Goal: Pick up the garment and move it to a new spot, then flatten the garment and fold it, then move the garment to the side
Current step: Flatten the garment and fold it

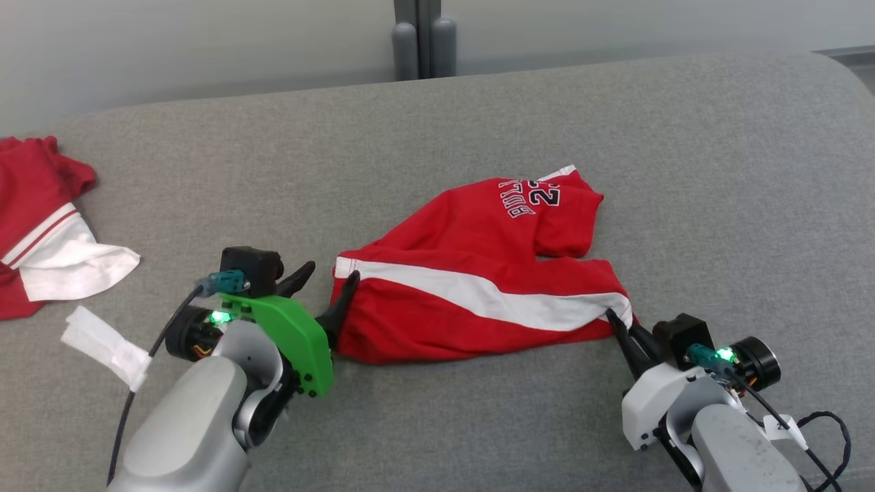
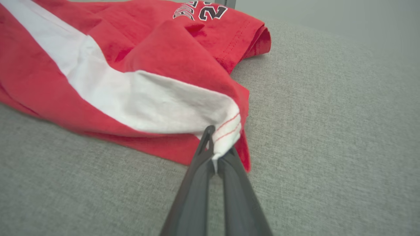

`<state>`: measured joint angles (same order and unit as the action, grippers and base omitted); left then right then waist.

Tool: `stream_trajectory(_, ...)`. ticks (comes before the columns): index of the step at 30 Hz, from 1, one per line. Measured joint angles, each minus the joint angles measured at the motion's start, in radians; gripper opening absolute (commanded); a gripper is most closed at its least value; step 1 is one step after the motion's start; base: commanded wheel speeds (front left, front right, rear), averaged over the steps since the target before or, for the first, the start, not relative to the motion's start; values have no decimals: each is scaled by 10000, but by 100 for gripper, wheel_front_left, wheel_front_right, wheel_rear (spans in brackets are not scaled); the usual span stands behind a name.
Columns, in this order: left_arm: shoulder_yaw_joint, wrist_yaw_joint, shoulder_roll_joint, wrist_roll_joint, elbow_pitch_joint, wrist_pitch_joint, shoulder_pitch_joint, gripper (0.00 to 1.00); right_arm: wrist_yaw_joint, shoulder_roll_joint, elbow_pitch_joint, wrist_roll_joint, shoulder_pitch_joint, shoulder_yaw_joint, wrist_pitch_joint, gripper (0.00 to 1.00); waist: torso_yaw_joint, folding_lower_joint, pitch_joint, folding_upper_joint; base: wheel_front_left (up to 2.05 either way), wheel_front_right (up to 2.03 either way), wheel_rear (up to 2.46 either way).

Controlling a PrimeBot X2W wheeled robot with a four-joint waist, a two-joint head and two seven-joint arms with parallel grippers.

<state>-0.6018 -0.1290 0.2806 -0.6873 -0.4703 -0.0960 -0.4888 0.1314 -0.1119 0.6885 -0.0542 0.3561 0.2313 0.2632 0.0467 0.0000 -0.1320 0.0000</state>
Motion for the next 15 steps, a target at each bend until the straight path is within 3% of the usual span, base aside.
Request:
stream_trajectory(12,-539,0,94,-1592,-347,-1197,-700,100,0,21,-125,-67,128,-35,0,0,357,0,-566,0,0,0,0)
stream_trajectory(14,-568,0,96,-1764,-320,-1220,-772,75,0,35,-157,-65,157,-58,0,0,394,0,-607,0,0,0,0)
stream_trajectory(15,-612,0,98,-1783,-309,-1221,-783,48,0,35,-174,-63,176,-75,0,0,411,0,-628,0,0,0,0)
